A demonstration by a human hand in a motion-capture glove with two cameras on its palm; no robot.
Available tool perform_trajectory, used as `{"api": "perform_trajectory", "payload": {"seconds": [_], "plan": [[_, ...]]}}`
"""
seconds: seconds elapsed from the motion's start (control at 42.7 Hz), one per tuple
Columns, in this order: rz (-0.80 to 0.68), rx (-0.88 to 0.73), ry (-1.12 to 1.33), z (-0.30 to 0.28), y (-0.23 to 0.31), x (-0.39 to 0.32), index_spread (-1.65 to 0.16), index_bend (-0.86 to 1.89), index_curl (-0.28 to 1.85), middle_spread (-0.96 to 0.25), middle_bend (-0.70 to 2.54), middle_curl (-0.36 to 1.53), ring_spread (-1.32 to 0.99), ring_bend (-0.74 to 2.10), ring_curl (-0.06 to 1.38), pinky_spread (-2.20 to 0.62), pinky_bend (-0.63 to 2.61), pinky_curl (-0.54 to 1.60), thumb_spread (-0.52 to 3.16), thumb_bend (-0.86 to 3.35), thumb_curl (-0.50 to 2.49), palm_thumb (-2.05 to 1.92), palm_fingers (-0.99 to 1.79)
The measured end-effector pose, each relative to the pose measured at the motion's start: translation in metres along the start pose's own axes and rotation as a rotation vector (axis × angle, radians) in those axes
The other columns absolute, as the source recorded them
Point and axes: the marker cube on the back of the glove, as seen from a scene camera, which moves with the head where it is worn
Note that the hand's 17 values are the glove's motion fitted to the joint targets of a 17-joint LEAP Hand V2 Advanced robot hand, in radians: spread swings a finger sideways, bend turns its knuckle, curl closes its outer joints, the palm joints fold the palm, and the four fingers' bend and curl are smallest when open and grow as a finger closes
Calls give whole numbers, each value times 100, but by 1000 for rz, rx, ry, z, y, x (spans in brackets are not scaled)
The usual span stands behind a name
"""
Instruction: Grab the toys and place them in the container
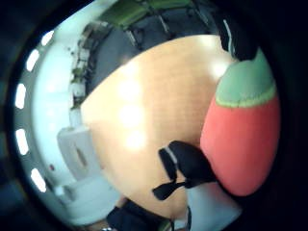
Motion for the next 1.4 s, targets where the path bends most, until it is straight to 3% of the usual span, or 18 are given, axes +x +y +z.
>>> {"api": "perform_trajectory", "payload": {"seconds": [0.07, 0.211, 0.585, 0.796, 1.053, 1.24, 1.357, 1.404], "plan": [[22, 29, -10, -3, 1, 1, -36, 47, 60, -13, 27, 36, -26, 54, 26, -7, 71, 31, 107, 6, 27, 16, 44], [31, 69, -14, -6, 2, 2, -39, 23, 59, -27, 53, 45, -41, 92, 37, -27, 75, 31, 115, 20, 35, 43, 97], [26, 82, -75, -31, 23, -11, -49, 18, 77, -40, 85, 69, -44, 120, 54, -44, 90, 40, 77, 29, 58, 69, 110], [-9, 134, -120, -108, 44, -37, -56, 28, 95, -41, 100, 81, -42, 128, 60, -45, 91, 43, 62, 30, 67, 69, 115], [-137, 267, -101, -222, 72, -132, -60, 39, 112, -38, 103, 88, -40, 129, 62, -45, 97, 45, 40, 30, 76, 66, 111], [-323, 331, -101, -276, 109, -257, -61, 42, 120, -36, 103, 90, -39, 129, 63, -44, 99, 46, 27, 30, 81, 63, 111], [-556, 346, -114, -287, 139, -327, -62, 42, 123, -35, 103, 92, -39, 129, 63, -44, 99, 47, 20, 30, 83, 62, 110], [-565, 337, -136, -288, 147, -356, -62, 42, 125, -35, 103, 92, -38, 129, 64, -44, 99, 47, 17, 31, 84, 62, 110]]}}
